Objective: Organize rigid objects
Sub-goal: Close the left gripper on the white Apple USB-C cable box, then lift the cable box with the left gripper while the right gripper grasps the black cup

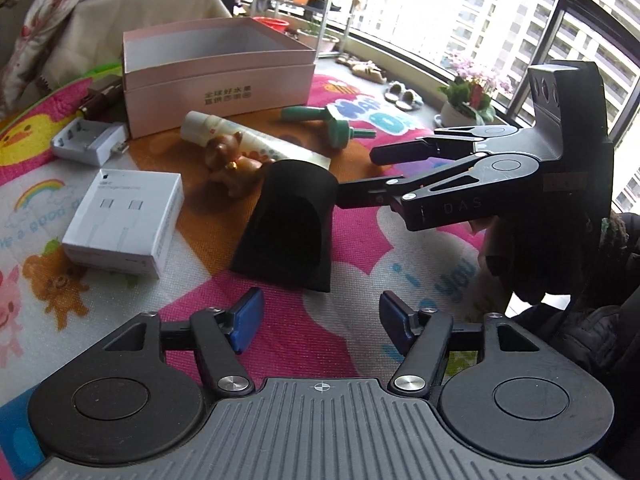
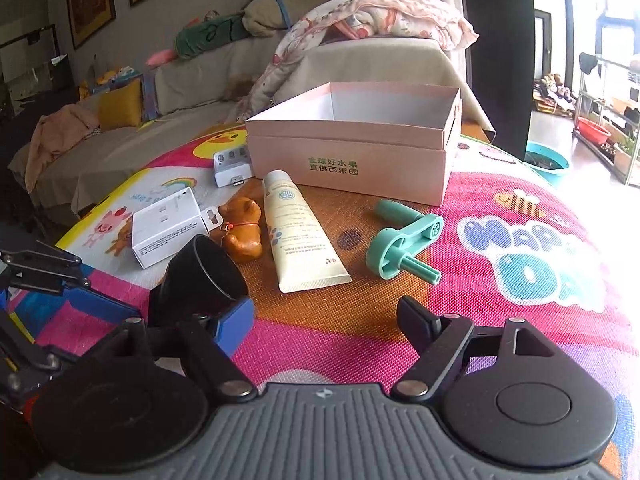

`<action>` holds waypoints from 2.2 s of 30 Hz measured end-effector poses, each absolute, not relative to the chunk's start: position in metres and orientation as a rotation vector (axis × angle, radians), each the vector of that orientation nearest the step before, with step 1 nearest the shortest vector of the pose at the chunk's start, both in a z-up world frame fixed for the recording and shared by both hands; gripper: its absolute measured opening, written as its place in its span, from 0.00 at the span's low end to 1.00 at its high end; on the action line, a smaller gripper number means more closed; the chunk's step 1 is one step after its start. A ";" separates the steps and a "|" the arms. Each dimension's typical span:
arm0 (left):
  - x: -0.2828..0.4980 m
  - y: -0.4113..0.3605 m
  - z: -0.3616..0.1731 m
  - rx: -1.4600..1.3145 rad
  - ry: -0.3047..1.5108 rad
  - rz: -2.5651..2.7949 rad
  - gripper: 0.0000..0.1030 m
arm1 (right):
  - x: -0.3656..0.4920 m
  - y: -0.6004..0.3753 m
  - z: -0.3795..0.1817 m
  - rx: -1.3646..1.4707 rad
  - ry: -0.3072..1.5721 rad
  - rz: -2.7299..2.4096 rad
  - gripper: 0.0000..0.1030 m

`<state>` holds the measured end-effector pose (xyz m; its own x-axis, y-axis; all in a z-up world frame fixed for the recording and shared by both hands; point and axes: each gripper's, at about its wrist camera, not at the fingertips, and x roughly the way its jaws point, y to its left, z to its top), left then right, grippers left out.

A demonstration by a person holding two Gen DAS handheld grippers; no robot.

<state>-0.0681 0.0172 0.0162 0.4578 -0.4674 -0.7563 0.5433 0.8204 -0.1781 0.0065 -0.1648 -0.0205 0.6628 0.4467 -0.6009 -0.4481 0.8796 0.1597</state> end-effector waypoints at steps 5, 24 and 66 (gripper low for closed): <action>-0.068 0.015 0.024 0.100 0.886 -0.647 0.67 | 0.007 -0.167 -0.021 0.025 0.679 0.510 0.77; 0.008 0.101 0.031 -0.093 0.769 -0.357 0.67 | 0.009 -0.173 -0.021 0.072 0.682 0.518 0.77; -0.022 0.056 0.004 0.008 0.730 -0.294 0.73 | 0.014 -0.155 -0.020 -0.053 0.762 0.604 1.00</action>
